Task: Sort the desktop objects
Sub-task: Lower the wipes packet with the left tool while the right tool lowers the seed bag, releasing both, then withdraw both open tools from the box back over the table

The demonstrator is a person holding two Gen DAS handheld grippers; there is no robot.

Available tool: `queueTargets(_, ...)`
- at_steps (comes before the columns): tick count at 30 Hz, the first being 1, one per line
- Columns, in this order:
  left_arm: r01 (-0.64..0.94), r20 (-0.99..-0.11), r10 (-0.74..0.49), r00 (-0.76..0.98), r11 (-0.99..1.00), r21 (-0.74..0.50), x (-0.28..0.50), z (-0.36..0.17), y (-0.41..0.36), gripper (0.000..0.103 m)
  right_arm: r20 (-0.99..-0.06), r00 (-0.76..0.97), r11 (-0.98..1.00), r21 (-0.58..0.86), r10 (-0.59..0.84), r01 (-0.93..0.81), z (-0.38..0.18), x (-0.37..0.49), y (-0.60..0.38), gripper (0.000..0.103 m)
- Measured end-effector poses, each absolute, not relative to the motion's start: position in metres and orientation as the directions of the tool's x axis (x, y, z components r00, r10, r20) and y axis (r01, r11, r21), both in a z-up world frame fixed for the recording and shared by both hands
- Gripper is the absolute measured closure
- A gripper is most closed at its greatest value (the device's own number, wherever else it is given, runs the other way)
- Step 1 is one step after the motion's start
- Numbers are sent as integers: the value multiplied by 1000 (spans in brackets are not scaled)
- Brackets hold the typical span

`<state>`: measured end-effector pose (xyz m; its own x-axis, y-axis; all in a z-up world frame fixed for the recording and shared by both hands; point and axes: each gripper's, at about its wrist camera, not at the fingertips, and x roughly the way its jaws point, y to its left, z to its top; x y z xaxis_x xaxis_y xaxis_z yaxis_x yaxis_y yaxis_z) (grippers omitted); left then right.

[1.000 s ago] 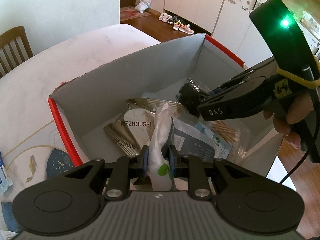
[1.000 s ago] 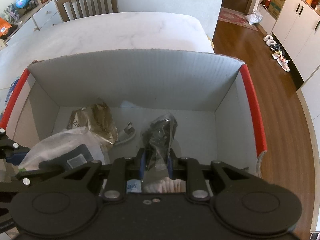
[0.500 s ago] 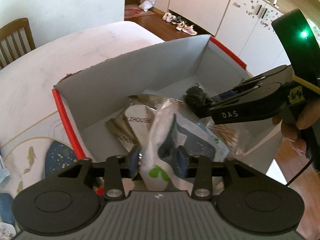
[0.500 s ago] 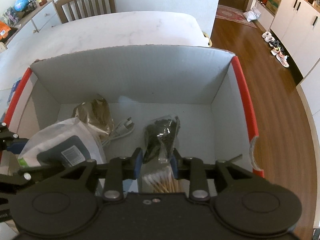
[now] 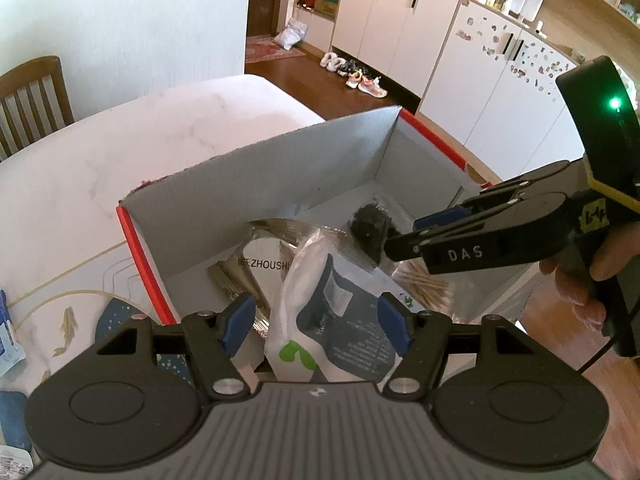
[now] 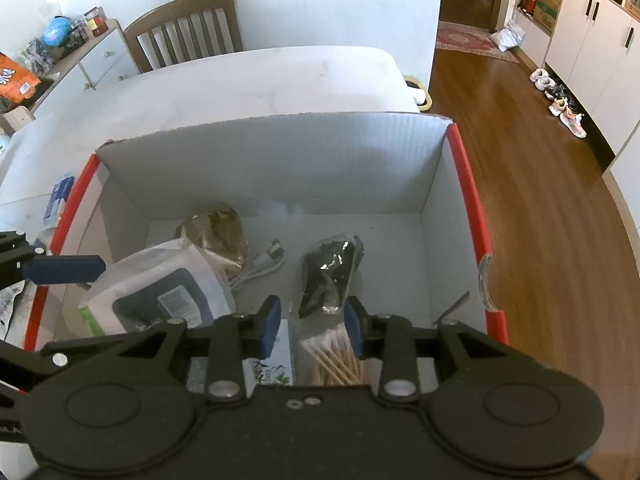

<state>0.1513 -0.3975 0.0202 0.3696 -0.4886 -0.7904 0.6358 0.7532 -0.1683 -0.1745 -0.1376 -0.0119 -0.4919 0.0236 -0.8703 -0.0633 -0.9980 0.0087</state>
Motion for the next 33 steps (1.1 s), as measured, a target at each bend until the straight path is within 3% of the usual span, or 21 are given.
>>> queueTargets(3, 644, -781, -501, 373, 745, -171, 147, 25, -397, 36, -864, -502, -998, 9, 21, -59, -9, -170, -141, 53)
queueTargets(10, 645, -764, -513, 393, 745, -169, 134, 34, -391, 29, -847, -531, -999, 17, 10, -46, 6, -159, -145, 53)
queueTargets(14, 636, -755, -518, 402, 751, -177, 127, 38, -385, 29, -831, -556, -999, 24, 2, -39, 15, -150, -152, 39)
queueTargets(21, 625, -730, -531, 431, 759, -183, 116, 45, -365, 20, -809, -587, -998, 28, 7, -50, 28, -136, -168, 38)
queueTargets(28, 625, -690, -555, 464, 757, -190, 105, 53, -330, 1, -785, -619, -998, 36, 4, -53, 39, -125, -201, 32)
queueTargets(33, 621, -682, -566, 464, 757, -205, 102, 52, -302, 0, -777, -629, -999, 25, 6, -41, 41, -122, -231, 31)
